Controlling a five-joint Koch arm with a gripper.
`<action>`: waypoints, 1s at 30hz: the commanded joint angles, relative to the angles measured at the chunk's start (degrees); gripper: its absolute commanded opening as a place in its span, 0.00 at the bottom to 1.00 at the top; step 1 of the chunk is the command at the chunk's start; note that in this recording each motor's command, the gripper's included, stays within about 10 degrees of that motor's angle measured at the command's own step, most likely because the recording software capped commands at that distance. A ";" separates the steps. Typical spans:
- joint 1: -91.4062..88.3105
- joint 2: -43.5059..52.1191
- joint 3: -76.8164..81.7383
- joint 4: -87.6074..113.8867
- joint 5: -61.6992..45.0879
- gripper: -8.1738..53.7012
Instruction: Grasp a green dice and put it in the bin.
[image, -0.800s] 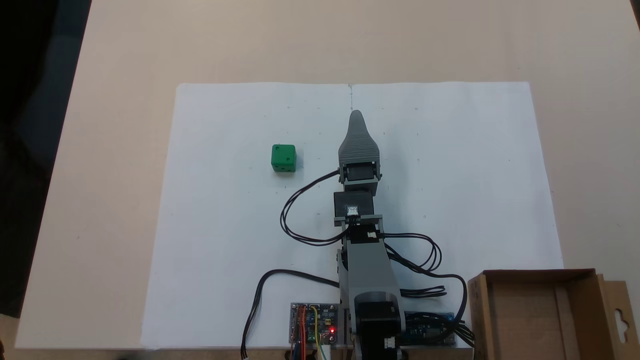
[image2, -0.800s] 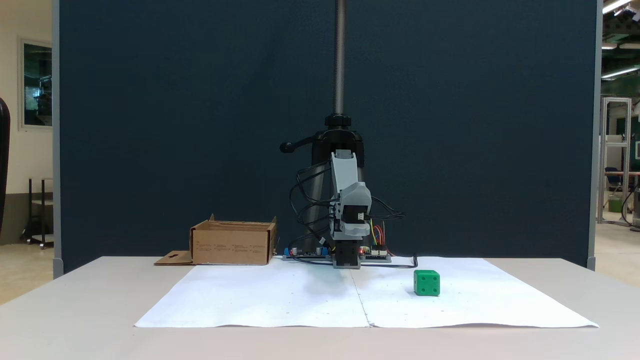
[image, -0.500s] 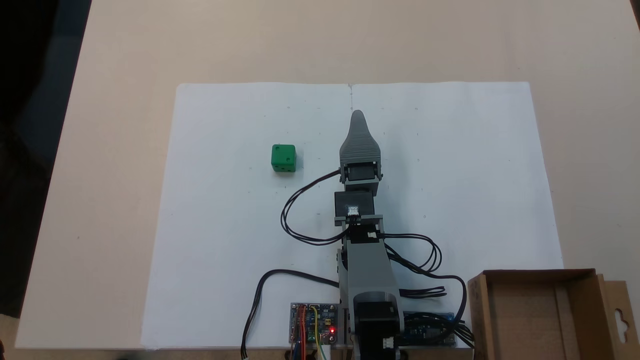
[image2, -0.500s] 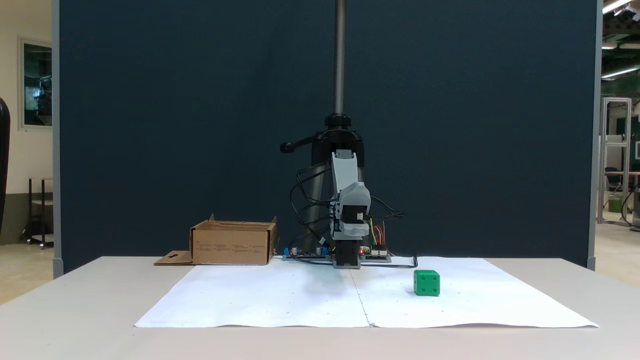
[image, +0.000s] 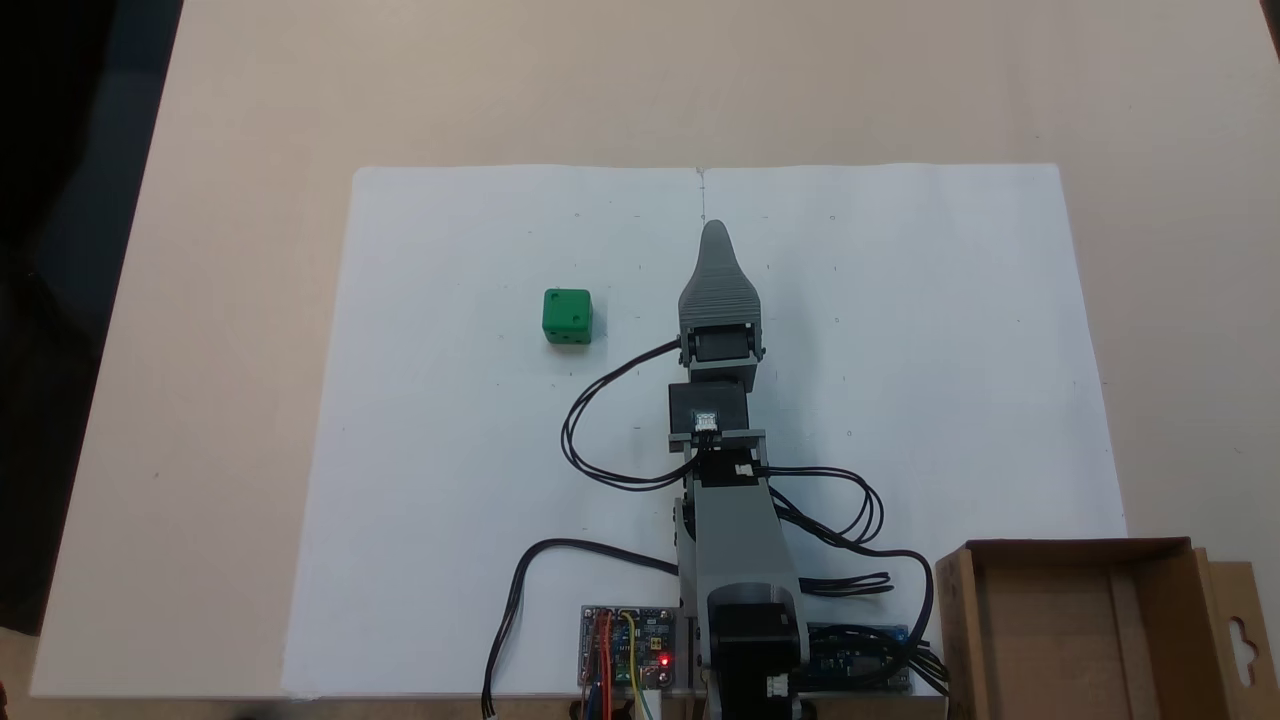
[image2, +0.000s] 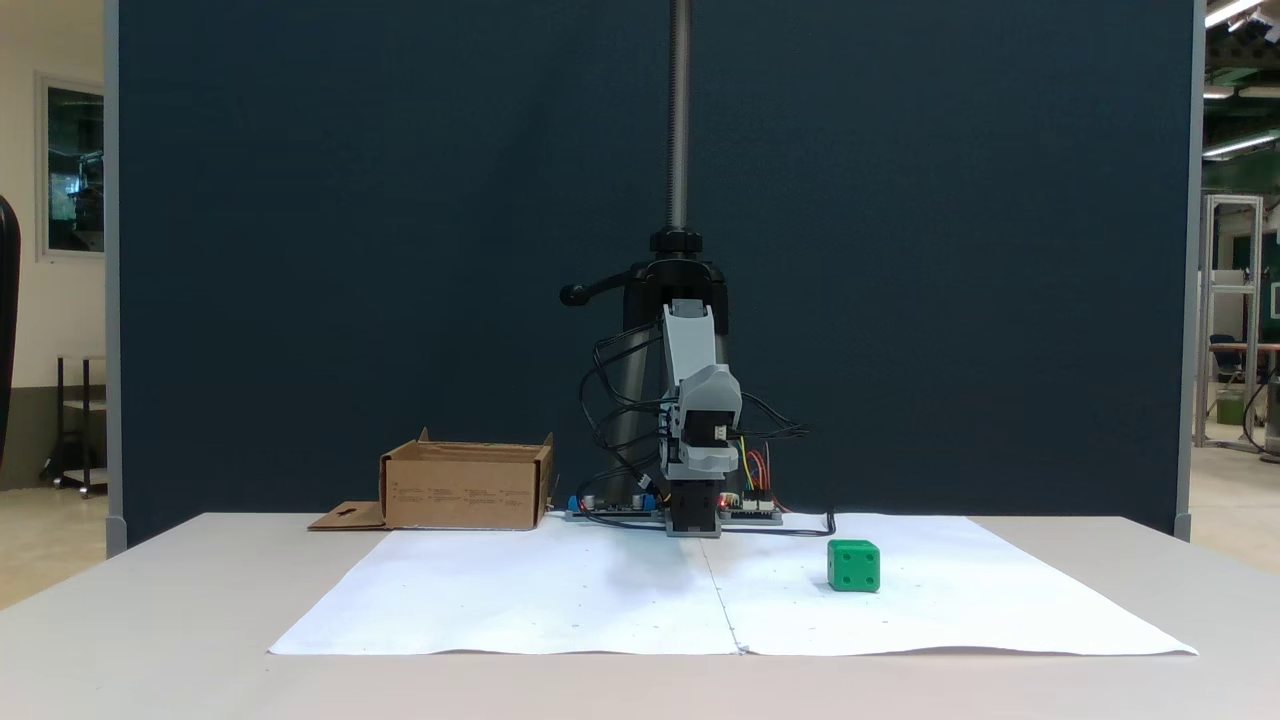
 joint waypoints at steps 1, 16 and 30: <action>0.00 6.59 4.13 -8.70 1.05 0.83; 0.00 6.59 4.13 -7.47 0.97 0.84; -5.01 6.59 3.96 -2.02 0.79 0.80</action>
